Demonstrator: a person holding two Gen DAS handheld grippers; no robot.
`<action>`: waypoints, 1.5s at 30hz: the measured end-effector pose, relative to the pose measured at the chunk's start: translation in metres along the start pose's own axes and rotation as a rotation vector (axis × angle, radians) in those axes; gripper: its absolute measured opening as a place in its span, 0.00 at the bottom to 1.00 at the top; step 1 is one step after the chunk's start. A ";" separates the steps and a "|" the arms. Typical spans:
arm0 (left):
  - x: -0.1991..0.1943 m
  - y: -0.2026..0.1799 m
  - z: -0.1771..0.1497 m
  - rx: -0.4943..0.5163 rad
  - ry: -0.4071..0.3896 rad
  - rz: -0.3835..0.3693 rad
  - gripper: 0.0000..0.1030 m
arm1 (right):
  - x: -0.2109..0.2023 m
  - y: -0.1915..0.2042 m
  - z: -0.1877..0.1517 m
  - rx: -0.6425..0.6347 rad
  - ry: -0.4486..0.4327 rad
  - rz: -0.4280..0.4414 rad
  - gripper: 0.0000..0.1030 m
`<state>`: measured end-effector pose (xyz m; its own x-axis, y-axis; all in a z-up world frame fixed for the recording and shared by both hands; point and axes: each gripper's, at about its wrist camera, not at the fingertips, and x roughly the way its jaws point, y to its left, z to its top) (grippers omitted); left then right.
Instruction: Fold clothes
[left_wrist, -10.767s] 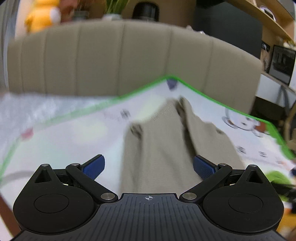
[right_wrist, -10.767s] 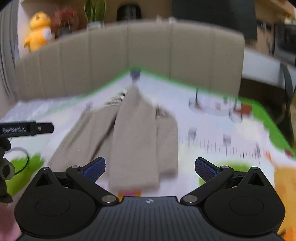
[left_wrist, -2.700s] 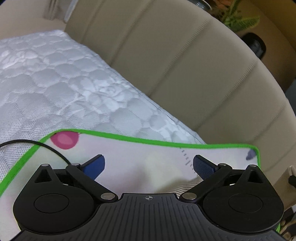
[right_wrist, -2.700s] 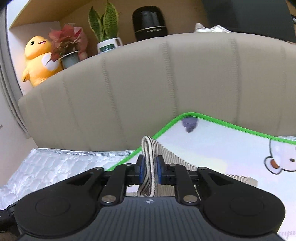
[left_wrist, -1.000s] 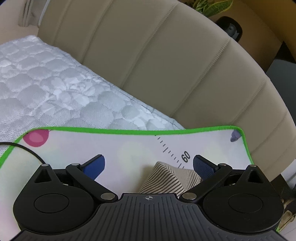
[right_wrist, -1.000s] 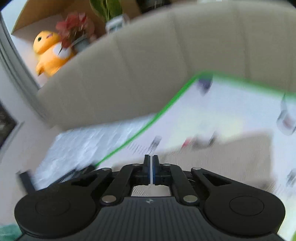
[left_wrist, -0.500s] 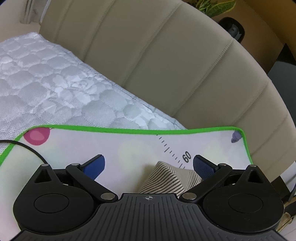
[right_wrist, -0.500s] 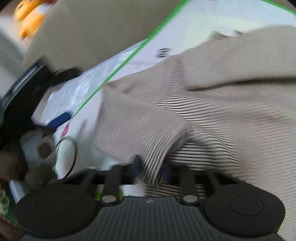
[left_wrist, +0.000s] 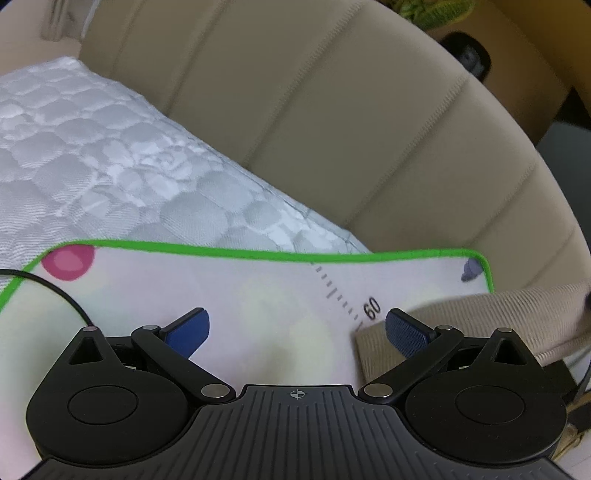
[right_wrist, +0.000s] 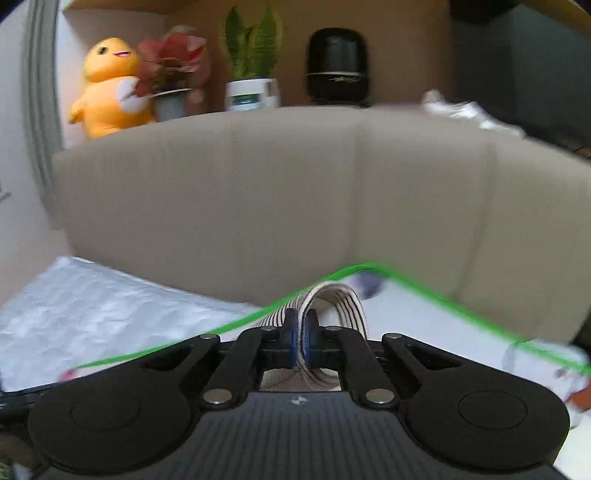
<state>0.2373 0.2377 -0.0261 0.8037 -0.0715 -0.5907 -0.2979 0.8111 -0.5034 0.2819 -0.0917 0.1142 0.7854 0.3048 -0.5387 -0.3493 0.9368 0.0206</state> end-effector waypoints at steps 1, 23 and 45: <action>0.001 -0.002 -0.001 0.012 0.005 -0.001 1.00 | 0.000 -0.009 0.000 0.003 0.007 -0.025 0.03; 0.034 -0.081 -0.069 0.319 0.193 -0.269 1.00 | 0.044 -0.120 -0.161 0.219 0.259 -0.267 0.13; 0.043 -0.089 -0.087 0.565 0.137 0.024 1.00 | -0.050 -0.134 -0.242 0.336 0.422 0.011 0.62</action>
<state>0.2539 0.1120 -0.0612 0.7146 -0.0930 -0.6933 0.0363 0.9947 -0.0960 0.1656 -0.2737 -0.0657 0.4849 0.2837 -0.8273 -0.1189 0.9585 0.2591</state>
